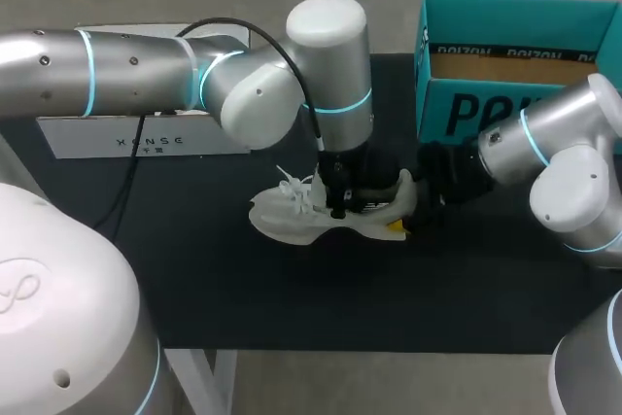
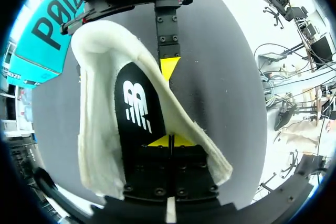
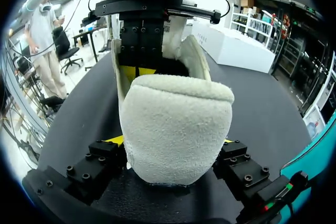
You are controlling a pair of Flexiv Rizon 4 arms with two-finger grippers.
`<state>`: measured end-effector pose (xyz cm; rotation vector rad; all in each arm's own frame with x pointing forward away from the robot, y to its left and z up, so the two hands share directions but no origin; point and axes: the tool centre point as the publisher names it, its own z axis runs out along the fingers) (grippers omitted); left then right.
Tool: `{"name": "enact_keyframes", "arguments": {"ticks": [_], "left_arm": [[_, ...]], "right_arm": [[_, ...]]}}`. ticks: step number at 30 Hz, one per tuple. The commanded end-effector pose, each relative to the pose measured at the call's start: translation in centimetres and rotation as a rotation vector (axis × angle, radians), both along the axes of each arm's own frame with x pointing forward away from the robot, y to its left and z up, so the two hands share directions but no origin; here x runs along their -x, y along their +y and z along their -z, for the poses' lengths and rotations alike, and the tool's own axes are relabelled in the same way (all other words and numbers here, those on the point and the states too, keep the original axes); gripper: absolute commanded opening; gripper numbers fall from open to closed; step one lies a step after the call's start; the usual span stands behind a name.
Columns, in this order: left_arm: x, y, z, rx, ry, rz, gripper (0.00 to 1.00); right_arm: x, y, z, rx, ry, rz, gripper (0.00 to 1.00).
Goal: Take the shoe out of the shoebox, open the shoe tongue, remove and reinsert the insole, then place the shoe into the shoebox
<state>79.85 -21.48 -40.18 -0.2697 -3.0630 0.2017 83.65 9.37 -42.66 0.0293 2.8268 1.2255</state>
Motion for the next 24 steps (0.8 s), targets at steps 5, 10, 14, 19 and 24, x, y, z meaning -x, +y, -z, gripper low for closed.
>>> {"name": "enact_keyframes", "arguments": {"ticks": [5, 10, 14, 19, 24], "left_arm": [[-0.2, 0.3, 1.3, -0.002, -0.008, 0.003, 0.39], [-0.8, 0.1, 2.4, -0.042, -0.061, 0.016, 0.37], [-1.6, 0.3, 3.7, -0.045, -0.097, 0.003, 0.32], [-2.5, 0.4, 4.6, -0.068, -0.167, -0.012, 0.16], [-3.7, 0.7, 6.0, -0.036, -0.176, -0.050, 0.00]], "right_arm": [[-0.1, 0.3, 0.7, 0.000, -0.001, 0.003, 0.00], [-0.1, 0.3, 0.7, 0.000, -0.001, 0.003, 0.00], [-0.1, 0.3, 0.7, 0.000, -0.001, 0.003, 0.00], [-0.1, 0.3, 0.7, 0.000, -0.001, 0.003, 0.00], [-0.1, 0.3, 0.7, 0.000, -0.001, 0.003, 0.00]]}}
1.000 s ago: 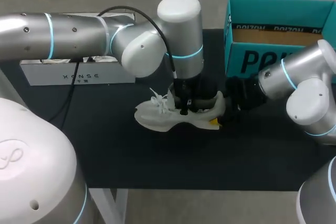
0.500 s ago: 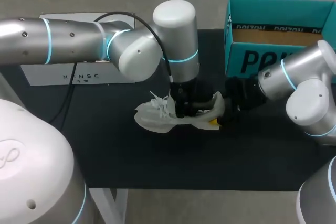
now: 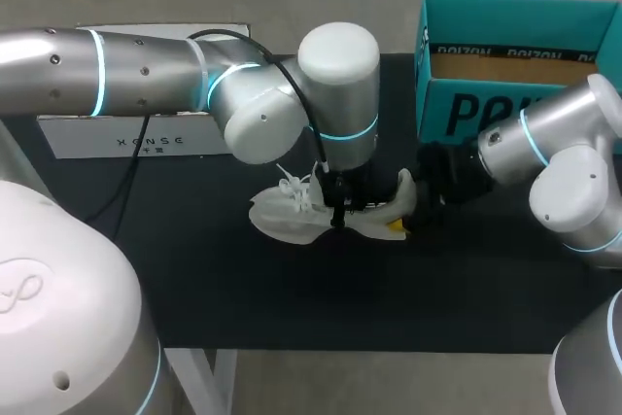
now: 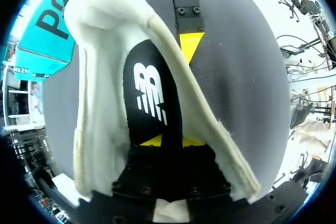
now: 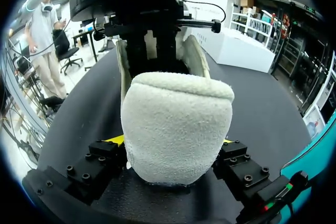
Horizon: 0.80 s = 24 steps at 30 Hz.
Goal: Take the shoe out of the shoebox, open the shoe tongue, remove and reinsert the insole, then place the shoe into the shoebox
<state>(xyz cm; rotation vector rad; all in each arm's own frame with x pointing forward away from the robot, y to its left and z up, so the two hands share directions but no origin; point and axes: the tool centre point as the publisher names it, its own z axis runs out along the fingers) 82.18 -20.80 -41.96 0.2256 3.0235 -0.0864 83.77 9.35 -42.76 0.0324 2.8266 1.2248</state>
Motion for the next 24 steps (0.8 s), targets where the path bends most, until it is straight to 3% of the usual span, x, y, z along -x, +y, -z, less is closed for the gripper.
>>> {"name": "enact_keyframes", "arguments": {"ticks": [1, 11, 24], "left_arm": [[-1.6, 0.1, 4.5, 0.025, -0.002, -0.019, 0.00], [-2.2, -0.6, 4.9, 0.039, 0.028, -0.027, 0.00], [-0.5, 0.1, -0.7, 0.206, 0.044, -0.118, 0.00]], "right_arm": [[0.0, 0.3, 0.6, 0.000, -0.002, 0.001, 0.00], [0.0, 0.3, 0.6, 0.000, -0.002, 0.001, 0.00], [0.0, 0.3, 0.6, 0.000, -0.002, 0.001, 0.00]]}}
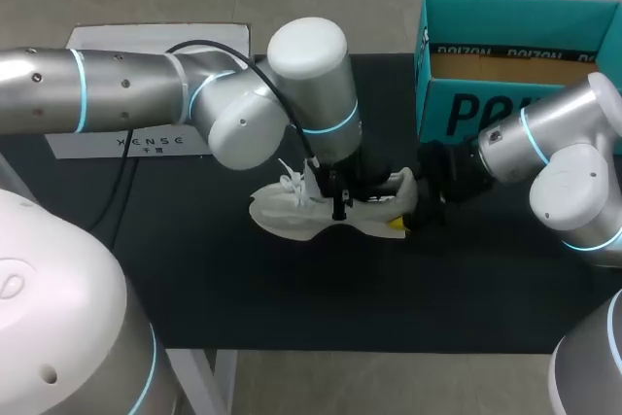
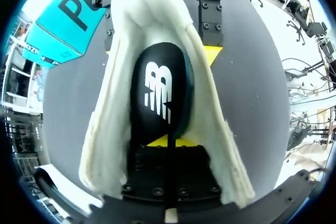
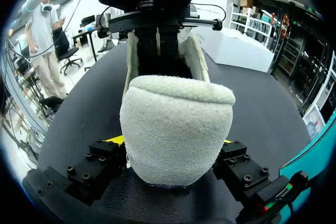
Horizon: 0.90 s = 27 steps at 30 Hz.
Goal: Take the shoe out of the shoebox, open the shoe tongue, remove and reinsert the insole, then place the shoe into the shoebox
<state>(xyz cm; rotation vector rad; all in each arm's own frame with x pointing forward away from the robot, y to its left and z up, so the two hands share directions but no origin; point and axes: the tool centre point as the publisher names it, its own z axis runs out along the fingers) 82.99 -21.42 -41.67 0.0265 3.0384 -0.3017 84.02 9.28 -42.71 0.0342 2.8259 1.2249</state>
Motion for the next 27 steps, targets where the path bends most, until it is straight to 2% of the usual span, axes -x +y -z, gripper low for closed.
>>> {"name": "enact_keyframes", "arguments": {"ticks": [1, 8, 14, 18, 23, 27], "left_arm": [[0.4, 0.8, -1.0, 0.075, 0.010, -0.003, 0.00], [1.0, 2.1, -4.9, 0.185, 0.001, -0.042, 0.00], [1.5, 3.7, -6.9, 0.274, -0.027, -0.069, 0.00], [1.6, 4.5, -7.5, 0.283, -0.047, -0.101, 0.00], [1.7, 5.6, -8.1, 0.448, -0.079, -0.083, 0.00], [1.7, 4.7, -9.6, 0.554, -0.107, -0.002, 0.00]], "right_arm": [[0.2, 0.3, 0.6, 0.000, -0.002, 0.000, 0.00], [0.2, 0.3, 0.6, 0.000, -0.002, 0.000, 0.00], [0.2, 0.3, 0.6, 0.000, -0.002, 0.000, 0.00], [0.2, 0.3, 0.6, 0.000, -0.002, 0.000, 0.00], [0.2, 0.3, 0.6, 0.000, -0.002, 0.000, 0.00], [0.2, 0.3, 0.6, 0.000, -0.002, 0.000, 0.00]]}}
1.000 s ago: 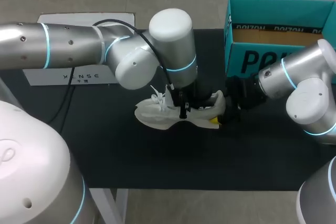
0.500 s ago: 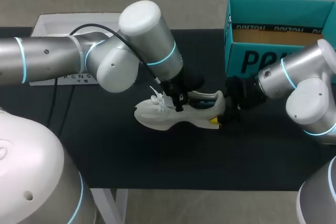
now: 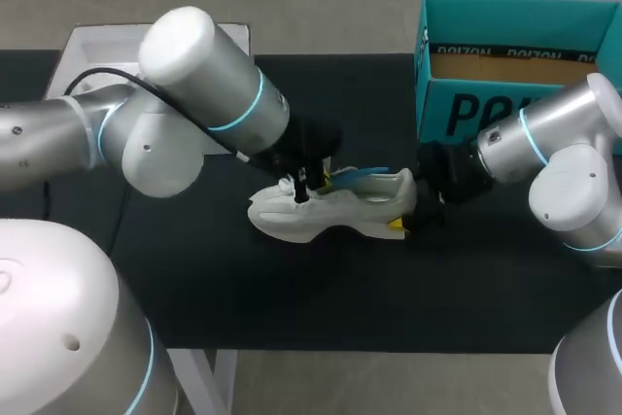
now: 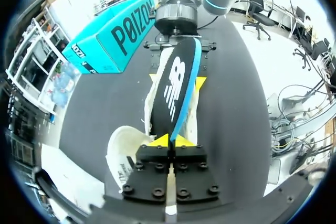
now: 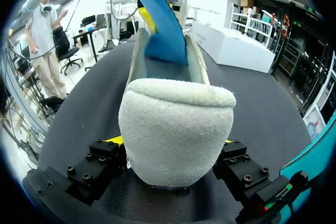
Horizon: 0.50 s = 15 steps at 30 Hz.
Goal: Take the shoe out of the shoebox, open the shoe tongue, remove and reinsert the insole, then place the shoe into the shoebox
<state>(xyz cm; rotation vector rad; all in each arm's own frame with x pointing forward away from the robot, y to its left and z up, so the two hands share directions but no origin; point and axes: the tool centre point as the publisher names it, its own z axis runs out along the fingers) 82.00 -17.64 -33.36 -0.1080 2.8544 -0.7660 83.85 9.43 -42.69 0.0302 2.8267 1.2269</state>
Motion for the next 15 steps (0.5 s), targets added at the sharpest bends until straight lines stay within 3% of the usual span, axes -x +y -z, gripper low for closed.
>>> {"name": "enact_keyframes", "arguments": {"ticks": [1, 7, 15], "left_arm": [[0.7, 0.6, -1.9, 0.239, -0.055, 0.108, 0.00], [0.1, -1.6, -4.4, 0.253, -0.080, 0.226, 0.00], [-2.0, -4.0, -4.0, 0.235, -0.031, 0.269, 0.00]], "right_arm": [[0.1, 0.2, 0.7, 0.001, -0.002, 0.003, 0.00], [0.1, 0.2, 0.7, 0.001, -0.002, 0.003, 0.00], [0.1, 0.2, 0.7, 0.001, -0.002, 0.003, 0.00]]}}
